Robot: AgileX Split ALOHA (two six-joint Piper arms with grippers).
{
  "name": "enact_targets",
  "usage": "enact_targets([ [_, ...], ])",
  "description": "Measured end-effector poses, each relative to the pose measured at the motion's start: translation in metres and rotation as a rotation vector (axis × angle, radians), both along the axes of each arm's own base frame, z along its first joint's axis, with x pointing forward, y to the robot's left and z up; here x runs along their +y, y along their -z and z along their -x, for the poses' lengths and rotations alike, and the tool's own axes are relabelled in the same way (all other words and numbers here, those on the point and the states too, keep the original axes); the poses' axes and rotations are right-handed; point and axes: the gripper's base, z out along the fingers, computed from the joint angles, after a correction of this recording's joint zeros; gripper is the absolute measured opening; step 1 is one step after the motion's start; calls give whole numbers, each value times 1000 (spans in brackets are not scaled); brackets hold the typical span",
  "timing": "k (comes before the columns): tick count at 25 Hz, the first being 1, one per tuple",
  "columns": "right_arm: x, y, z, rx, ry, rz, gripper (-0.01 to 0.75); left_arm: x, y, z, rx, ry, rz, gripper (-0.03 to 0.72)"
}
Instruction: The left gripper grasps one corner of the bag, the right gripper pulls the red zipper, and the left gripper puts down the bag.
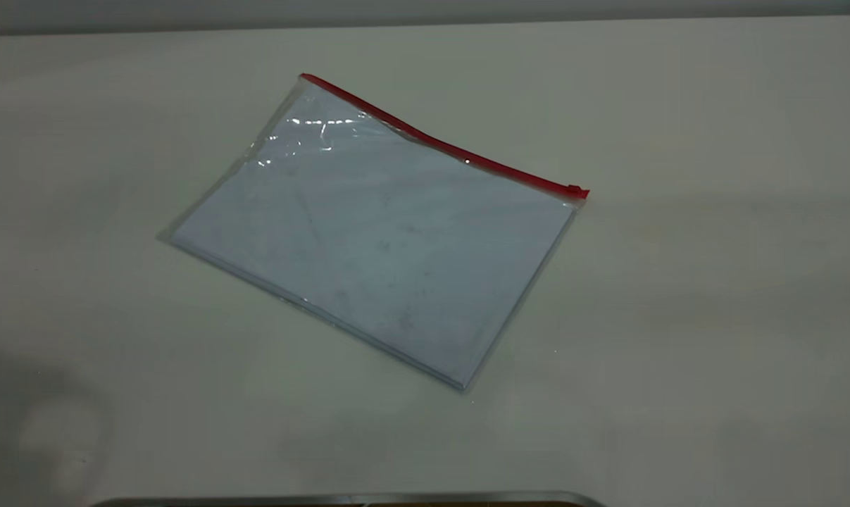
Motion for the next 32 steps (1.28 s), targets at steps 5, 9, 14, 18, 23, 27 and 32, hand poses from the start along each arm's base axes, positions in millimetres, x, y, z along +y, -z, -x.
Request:
enact_targets([
  [5,-1,-1,0,-18,1,6,360,3,19,46,-34,-7,-11,445],
  [9,-1,-1,0,-21,2,5,360,9,27,76,-140,-22,-59,445],
  [14,-1,-1,0,-21,2,5,360,15,38,107,-287,-44,-98,445],
  [18,-1,-1,0,-22,2,4,360,17,34,127,-444,-63,-96,445],
  [23,0,-2,2,-34,2,-4,360,17,32,151,-618,-73,-79,445],
  [27,-3,-5,14,-122,38,-9,360,18,33,165,-713,-78,-72,445],
  [32,-4,-10,40,-301,72,-17,360,18,33,168,-724,-78,-71,445],
])
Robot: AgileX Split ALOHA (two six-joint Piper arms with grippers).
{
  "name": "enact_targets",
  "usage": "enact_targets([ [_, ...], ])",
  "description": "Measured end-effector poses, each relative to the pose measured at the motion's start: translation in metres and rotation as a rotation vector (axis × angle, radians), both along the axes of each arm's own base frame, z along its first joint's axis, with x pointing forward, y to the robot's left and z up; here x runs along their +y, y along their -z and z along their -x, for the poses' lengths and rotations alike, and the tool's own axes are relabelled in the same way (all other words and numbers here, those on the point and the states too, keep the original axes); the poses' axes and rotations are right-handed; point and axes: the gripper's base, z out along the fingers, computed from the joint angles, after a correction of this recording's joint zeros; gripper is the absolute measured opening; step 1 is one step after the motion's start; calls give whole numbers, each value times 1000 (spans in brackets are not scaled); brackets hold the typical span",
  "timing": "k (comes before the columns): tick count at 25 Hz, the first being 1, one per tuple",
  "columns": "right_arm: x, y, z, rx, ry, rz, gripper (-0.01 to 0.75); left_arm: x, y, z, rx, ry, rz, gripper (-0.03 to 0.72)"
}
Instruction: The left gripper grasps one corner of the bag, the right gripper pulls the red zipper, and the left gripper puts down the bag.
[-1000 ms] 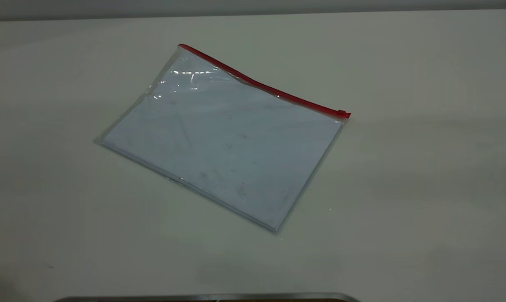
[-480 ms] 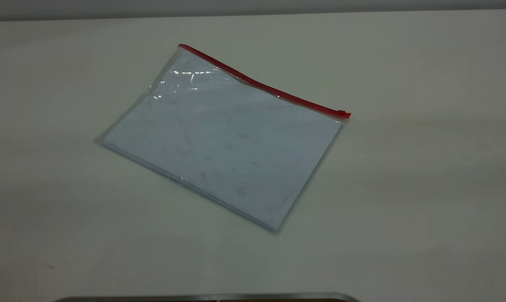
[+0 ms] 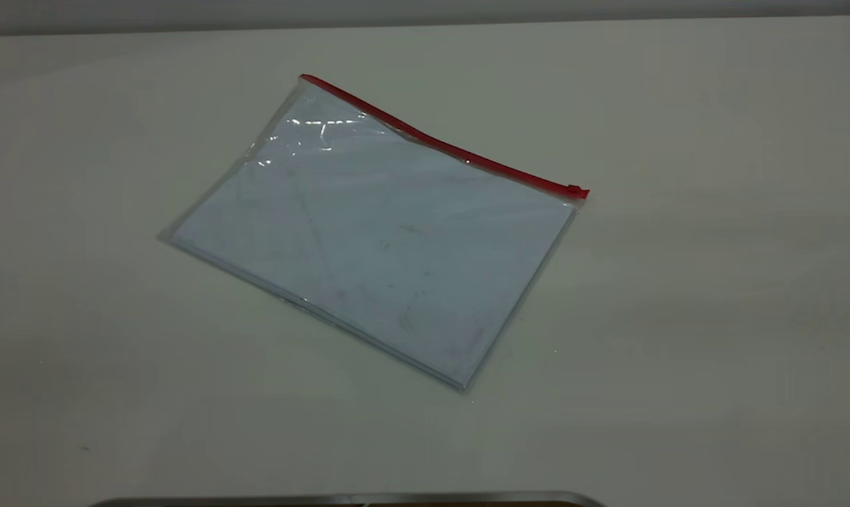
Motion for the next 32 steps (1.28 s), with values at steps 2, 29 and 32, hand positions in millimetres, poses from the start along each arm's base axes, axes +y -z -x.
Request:
enact_targets([
  [2,0,0,10,-67,-1,-6,360,0,0,0,0,-1,1,445],
  [29,0,1,18,-112,-1,-7,360,0,0,0,-1,-3,3,445],
  [32,0,1,18,-111,-1,-7,360,0,0,0,-1,-3,3,445],
])
